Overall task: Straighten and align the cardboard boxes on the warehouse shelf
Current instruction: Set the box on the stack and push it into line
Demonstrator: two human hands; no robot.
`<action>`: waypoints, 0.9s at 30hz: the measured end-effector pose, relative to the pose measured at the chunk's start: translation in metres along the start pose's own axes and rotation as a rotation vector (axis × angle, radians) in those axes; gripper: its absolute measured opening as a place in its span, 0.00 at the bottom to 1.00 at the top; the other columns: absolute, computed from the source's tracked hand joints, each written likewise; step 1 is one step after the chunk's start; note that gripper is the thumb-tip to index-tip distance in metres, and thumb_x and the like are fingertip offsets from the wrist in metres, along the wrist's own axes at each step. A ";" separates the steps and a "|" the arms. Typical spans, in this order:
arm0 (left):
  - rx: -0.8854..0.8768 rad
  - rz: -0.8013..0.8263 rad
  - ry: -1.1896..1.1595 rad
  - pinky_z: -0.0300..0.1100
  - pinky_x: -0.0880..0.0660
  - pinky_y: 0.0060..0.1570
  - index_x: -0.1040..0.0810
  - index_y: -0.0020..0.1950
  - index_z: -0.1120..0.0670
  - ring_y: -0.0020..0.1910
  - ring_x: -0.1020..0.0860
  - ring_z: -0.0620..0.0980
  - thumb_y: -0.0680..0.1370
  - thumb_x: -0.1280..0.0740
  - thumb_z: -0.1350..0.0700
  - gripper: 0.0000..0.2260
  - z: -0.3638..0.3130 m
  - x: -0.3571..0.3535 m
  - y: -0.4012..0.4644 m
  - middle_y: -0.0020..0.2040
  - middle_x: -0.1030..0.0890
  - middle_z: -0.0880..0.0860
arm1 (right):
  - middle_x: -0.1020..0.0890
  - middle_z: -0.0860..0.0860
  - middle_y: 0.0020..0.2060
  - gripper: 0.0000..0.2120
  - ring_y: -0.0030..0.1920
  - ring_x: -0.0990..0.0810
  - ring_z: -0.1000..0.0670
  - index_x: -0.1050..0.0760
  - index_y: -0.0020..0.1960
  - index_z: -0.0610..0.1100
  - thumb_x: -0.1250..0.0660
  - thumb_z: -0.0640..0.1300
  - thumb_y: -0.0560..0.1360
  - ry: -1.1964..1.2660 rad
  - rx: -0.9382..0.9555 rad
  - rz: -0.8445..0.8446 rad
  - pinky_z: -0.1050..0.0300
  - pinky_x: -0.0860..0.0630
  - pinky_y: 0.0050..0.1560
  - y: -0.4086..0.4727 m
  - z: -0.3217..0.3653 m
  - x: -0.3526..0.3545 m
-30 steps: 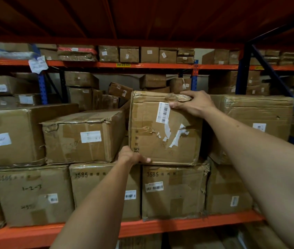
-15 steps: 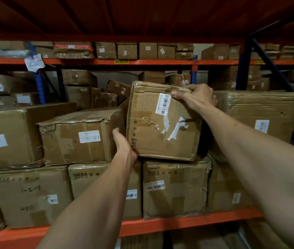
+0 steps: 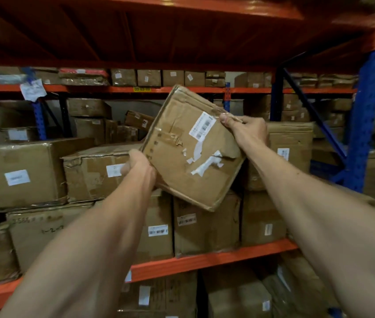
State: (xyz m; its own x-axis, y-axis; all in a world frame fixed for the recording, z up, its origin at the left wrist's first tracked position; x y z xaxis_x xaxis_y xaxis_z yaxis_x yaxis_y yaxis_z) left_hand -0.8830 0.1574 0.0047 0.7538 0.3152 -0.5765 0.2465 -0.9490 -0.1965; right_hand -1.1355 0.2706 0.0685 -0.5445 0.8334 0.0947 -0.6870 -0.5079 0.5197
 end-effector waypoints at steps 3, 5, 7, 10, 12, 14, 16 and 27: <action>-0.210 -0.012 0.113 0.53 0.18 0.53 0.19 0.56 0.58 0.48 0.17 0.58 0.71 0.33 0.50 0.17 -0.045 -0.013 -0.027 0.53 0.16 0.57 | 0.12 0.50 0.53 0.29 0.54 0.17 0.46 0.13 0.60 0.52 0.22 0.69 0.66 0.244 -0.162 -0.039 0.55 0.23 0.52 -0.018 -0.021 0.017; -0.312 -0.006 0.200 0.53 0.19 0.57 0.20 0.60 0.60 0.54 0.18 0.60 0.70 0.33 0.51 0.22 -0.059 -0.029 -0.033 0.59 0.17 0.59 | 0.12 0.52 0.49 0.25 0.51 0.16 0.47 0.13 0.58 0.52 0.21 0.66 0.68 0.392 -0.283 -0.062 0.57 0.21 0.50 -0.032 -0.048 0.019; -0.382 0.027 0.308 0.54 0.21 0.61 0.20 0.63 0.60 0.58 0.19 0.60 0.70 0.33 0.50 0.25 -0.066 -0.034 -0.050 0.61 0.18 0.59 | 0.13 0.55 0.44 0.21 0.52 0.16 0.47 0.13 0.56 0.52 0.21 0.63 0.69 0.497 -0.379 -0.071 0.52 0.18 0.57 -0.047 -0.074 0.013; -0.468 0.087 0.477 0.55 0.22 0.62 0.22 0.66 0.60 0.60 0.21 0.60 0.74 0.30 0.50 0.23 -0.065 -0.050 -0.060 0.62 0.19 0.58 | 0.17 0.57 0.40 0.20 0.47 0.16 0.49 0.14 0.58 0.49 0.21 0.59 0.72 0.657 -0.500 -0.103 0.52 0.19 0.58 -0.069 -0.103 -0.002; -0.543 0.159 0.632 0.55 0.22 0.63 0.22 0.67 0.59 0.61 0.21 0.59 0.78 0.30 0.49 0.21 -0.061 -0.063 -0.064 0.63 0.19 0.57 | 0.16 0.55 0.40 0.22 0.48 0.15 0.47 0.14 0.60 0.47 0.21 0.60 0.72 0.734 -0.569 -0.120 0.50 0.18 0.58 -0.078 -0.122 -0.014; -0.654 0.272 0.804 0.53 0.24 0.65 0.21 0.67 0.56 0.62 0.21 0.57 0.81 0.31 0.48 0.19 -0.057 -0.080 -0.069 0.63 0.19 0.56 | 0.16 0.54 0.42 0.26 0.53 0.15 0.43 0.15 0.64 0.48 0.23 0.62 0.73 0.733 -0.614 -0.127 0.43 0.17 0.61 -0.082 -0.137 -0.024; -0.716 0.371 0.942 0.53 0.25 0.66 0.21 0.68 0.55 0.64 0.22 0.57 0.79 0.29 0.42 0.24 -0.051 -0.089 -0.063 0.64 0.20 0.56 | 0.17 0.53 0.48 0.30 0.58 0.17 0.43 0.20 0.71 0.51 0.24 0.63 0.73 0.706 -0.613 -0.061 0.37 0.20 0.65 -0.075 -0.152 -0.036; -0.807 0.390 1.154 0.54 0.28 0.70 0.23 0.73 0.55 0.71 0.26 0.57 0.65 0.17 0.43 0.40 -0.056 -0.083 0.044 0.70 0.22 0.57 | 0.18 0.49 0.68 0.27 0.70 0.23 0.40 0.25 0.75 0.52 0.27 0.58 0.78 0.092 -0.290 0.293 0.43 0.28 0.73 -0.031 -0.184 -0.126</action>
State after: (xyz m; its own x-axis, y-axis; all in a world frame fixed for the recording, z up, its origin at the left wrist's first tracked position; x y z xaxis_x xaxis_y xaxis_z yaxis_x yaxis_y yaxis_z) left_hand -0.9006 0.0891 0.0888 0.8151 0.2312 0.5313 -0.1091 -0.8393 0.5326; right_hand -1.1343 0.1414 -0.1162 -0.7686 0.6284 0.1200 -0.5967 -0.7718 0.2200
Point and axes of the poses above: each hand's wrist, its own y-axis towards the middle knuckle, its own x-axis out of the back of the hand, z = x × y, the point moved 3 cm from there along y, towards the middle knuckle
